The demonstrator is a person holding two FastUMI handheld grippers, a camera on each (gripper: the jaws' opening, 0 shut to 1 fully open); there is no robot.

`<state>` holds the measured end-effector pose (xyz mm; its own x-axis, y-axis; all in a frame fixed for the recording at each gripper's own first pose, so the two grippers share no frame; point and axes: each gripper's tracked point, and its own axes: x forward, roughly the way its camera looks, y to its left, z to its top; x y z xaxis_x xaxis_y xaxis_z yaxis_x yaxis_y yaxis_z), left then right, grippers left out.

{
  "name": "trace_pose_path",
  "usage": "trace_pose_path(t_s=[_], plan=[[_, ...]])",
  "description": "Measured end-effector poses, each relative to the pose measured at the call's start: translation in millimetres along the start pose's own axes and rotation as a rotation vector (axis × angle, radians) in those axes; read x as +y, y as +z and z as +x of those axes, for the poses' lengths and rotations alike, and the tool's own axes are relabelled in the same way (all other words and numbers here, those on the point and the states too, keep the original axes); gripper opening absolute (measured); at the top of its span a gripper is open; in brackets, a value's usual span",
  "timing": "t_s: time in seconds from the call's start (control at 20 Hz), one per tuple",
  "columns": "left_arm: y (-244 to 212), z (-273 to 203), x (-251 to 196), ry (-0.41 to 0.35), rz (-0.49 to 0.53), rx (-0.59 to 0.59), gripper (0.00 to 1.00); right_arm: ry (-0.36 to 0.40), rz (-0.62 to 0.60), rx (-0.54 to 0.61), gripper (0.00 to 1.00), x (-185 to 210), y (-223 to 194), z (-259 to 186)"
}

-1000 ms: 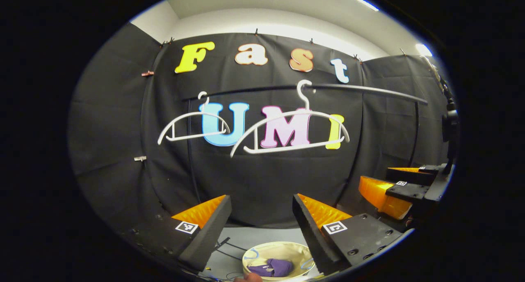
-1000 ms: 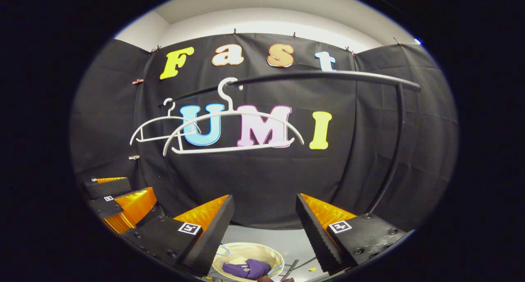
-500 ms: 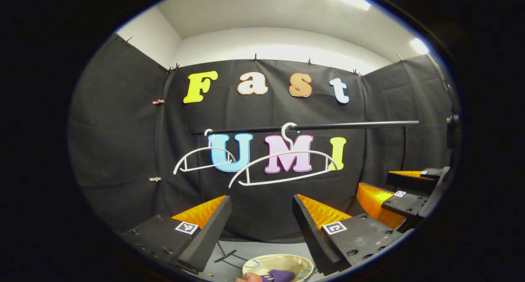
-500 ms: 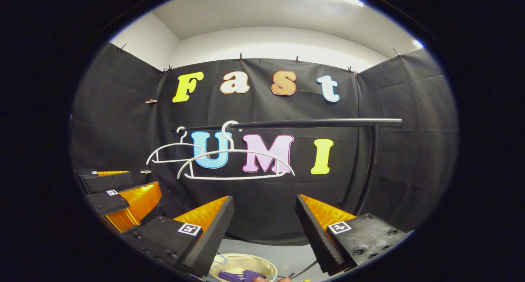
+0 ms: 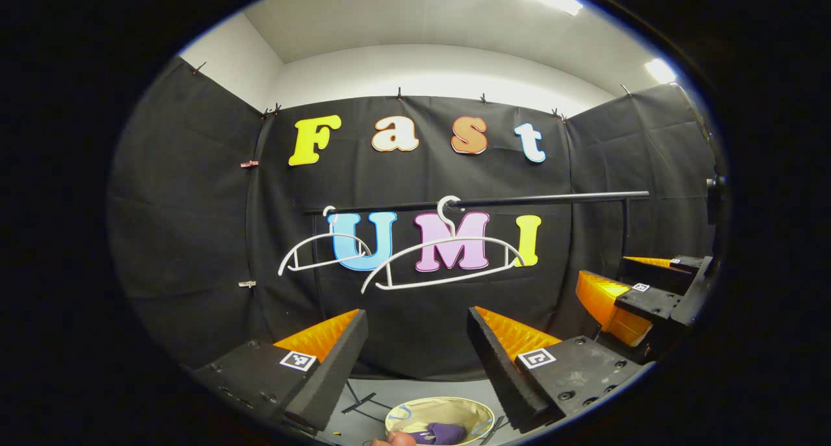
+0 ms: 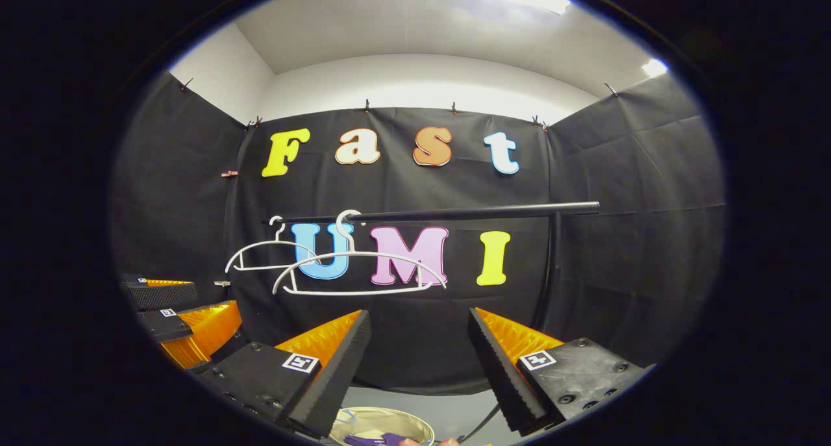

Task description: Grasp the clothes on the hanger with both hands and then place them into the laundry hamper below.

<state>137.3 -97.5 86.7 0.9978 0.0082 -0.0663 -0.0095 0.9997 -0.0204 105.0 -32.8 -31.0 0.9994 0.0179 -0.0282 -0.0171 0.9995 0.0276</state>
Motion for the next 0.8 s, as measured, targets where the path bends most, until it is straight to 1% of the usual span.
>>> trace_pose_path(t_s=[0.05, 0.1, 0.15, 0.2, 0.25, 0.3, 0.35, 0.45, 0.55, 0.6, 0.75, 0.8], plan=[[-2.6, 0.1, 1.6, -0.001, -0.005, 0.008, 0.98, -0.003, -0.006, 0.004, 1.0, 0.1, -1.3, -0.7], [-2.2, 0.6, 1.1, -0.007, -0.008, 0.008, 0.99, -0.005, -0.011, 0.003, 0.96, 1.5, 0.4, -1.6], [-0.2, 0.8, 0.9, -0.015, -0.008, 0.001, 0.97, -0.006, -0.013, -0.004, 1.0, 2.7, 3.1, -2.1], [0.9, 1.2, 0.1, -0.023, -0.007, -0.002, 0.99, -0.004, -0.014, -0.01, 0.96, 4.2, 5.0, -2.1], [-0.7, 1.0, -1.2, -0.029, -0.007, -0.001, 0.99, -0.005, -0.019, -0.009, 1.0, 4.5, 4.1, -1.7], [-0.8, 0.4, -2.8, -0.035, -0.006, 0.003, 0.99, -0.005, -0.022, -0.006, 0.96, 5.2, 3.2, -1.8], [-0.6, 0.4, -4.2, -0.04, -0.005, 0.001, 0.95, -0.004, -0.021, -0.004, 0.96, 6.5, 3.4, -1.5], [-0.4, -0.2, -5.3, -0.046, -0.006, 0.002, 0.97, 0.0, -0.018, -0.006, 0.96, 9.5, 4.9, -0.8], [-0.7, -0.3, -4.7, -0.046, -0.005, 0.006, 0.95, -0.002, -0.027, -0.007, 0.96, 10.4, 5.9, -1.0], [-0.5, -1.1, -5.0, -0.05, -0.005, 0.006, 0.96, 0.002, -0.029, -0.008, 1.0, 11.8, 6.3, -1.5], [0.3, -2.8, -4.2, -0.051, 0.005, 0.009, 0.96, 0.003, -0.031, -0.011, 1.0, 12.0, 7.9, -3.7], [1.1, -3.5, -4.1, -0.049, 0.007, 0.009, 0.95, 0.003, -0.03, -0.011, 0.96, 11.7, 8.3, -4.2]])
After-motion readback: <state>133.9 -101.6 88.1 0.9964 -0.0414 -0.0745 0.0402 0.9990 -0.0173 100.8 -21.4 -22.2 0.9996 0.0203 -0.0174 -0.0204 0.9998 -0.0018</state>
